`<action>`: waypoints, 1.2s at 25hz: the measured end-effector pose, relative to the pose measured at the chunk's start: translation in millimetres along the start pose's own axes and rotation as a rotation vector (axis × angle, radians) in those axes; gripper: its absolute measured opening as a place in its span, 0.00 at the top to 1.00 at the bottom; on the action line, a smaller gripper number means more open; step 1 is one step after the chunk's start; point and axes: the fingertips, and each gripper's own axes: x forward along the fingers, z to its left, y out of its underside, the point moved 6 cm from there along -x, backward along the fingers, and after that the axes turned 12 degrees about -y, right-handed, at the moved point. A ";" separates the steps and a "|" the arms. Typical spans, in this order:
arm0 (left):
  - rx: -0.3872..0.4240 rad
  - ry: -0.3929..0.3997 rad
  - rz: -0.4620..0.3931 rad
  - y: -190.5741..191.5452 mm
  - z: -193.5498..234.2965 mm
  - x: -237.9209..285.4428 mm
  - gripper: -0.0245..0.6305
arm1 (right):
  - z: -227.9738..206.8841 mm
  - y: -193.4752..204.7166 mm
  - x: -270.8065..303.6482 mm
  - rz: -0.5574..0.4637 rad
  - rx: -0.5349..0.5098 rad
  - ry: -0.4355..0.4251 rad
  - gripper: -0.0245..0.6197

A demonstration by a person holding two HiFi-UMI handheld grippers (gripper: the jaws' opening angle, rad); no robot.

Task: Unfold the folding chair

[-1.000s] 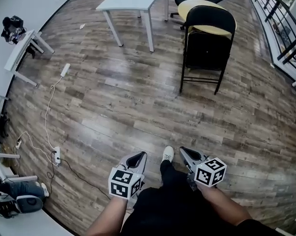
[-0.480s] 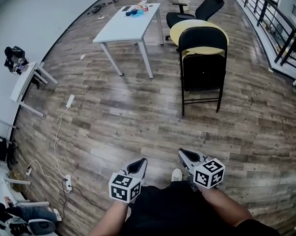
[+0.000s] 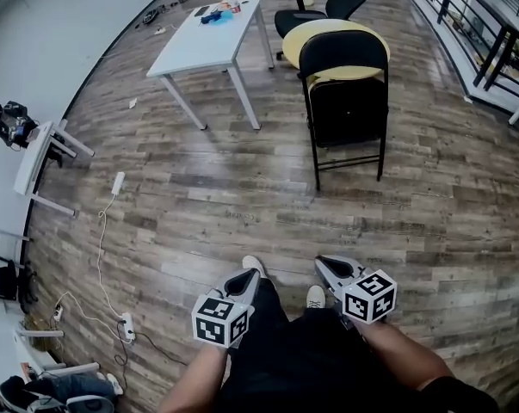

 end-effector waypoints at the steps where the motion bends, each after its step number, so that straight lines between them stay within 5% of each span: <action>1: -0.011 0.004 0.001 -0.7 1.4 3.2 0.95 | -1.5 1.0 1.6 0.010 0.005 0.002 0.95; 10: -0.048 0.045 0.000 -13.3 22.7 35.5 0.95 | -10.6 -7.5 35.9 0.069 0.024 0.004 0.95; 16: 0.008 0.040 0.003 -11.9 50.0 59.9 0.95 | -30.9 -4.2 70.6 0.153 0.034 0.023 0.95; 30: -0.085 0.044 0.040 -38.1 189.3 124.1 0.95 | -74.6 -38.8 178.3 0.240 0.102 0.127 0.95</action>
